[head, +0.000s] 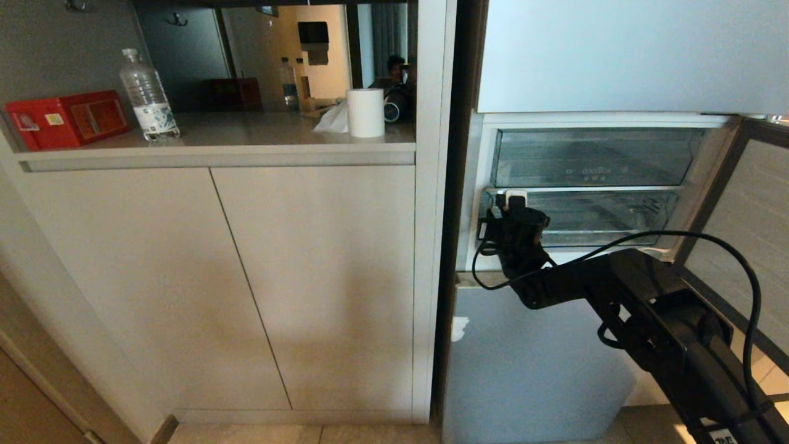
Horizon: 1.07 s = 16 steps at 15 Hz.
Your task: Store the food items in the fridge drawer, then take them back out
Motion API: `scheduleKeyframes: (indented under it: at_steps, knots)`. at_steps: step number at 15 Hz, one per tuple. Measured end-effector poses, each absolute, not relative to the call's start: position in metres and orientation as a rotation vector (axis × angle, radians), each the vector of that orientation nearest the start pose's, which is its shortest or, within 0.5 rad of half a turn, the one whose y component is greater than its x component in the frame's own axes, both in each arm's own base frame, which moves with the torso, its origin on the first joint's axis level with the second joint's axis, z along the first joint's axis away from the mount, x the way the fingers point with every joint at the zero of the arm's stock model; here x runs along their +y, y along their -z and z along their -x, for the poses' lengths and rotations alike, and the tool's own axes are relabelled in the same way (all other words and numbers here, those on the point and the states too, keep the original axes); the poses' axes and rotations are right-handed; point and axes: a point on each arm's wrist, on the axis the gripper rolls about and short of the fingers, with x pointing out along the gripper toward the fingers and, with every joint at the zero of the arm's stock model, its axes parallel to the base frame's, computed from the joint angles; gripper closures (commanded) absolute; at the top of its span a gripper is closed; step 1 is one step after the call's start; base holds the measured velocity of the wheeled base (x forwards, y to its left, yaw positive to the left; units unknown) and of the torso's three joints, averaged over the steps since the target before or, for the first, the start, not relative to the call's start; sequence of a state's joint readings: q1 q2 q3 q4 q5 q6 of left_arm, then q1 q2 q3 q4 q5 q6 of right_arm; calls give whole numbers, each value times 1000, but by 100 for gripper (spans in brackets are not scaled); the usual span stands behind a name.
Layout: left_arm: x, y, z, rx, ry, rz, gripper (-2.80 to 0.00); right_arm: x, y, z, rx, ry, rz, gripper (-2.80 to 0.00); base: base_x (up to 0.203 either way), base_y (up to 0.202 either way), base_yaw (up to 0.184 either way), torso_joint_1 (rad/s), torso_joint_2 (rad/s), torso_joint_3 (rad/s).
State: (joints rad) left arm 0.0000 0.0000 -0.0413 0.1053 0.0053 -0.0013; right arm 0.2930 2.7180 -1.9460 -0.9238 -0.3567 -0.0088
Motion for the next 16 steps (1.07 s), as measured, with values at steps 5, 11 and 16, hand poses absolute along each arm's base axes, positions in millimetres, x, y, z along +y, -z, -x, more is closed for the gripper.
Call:
scheduleKeyframes:
  at_steps: [5,11,16]
  knots:
    - [0,-76,26,64,-5,1,0,156,-75,-528,-140,62,-39,0,0,0,0,0,0,0]
    - [0,-76,26,64,-6,1,0,156,-78,-520,-152,63,-49,0,0,0,0,0,0,0]
    - [0,-76,26,64,-6,1,0,161,-75,-484,-90,30,-40,0,0,0,0,0,0,0]
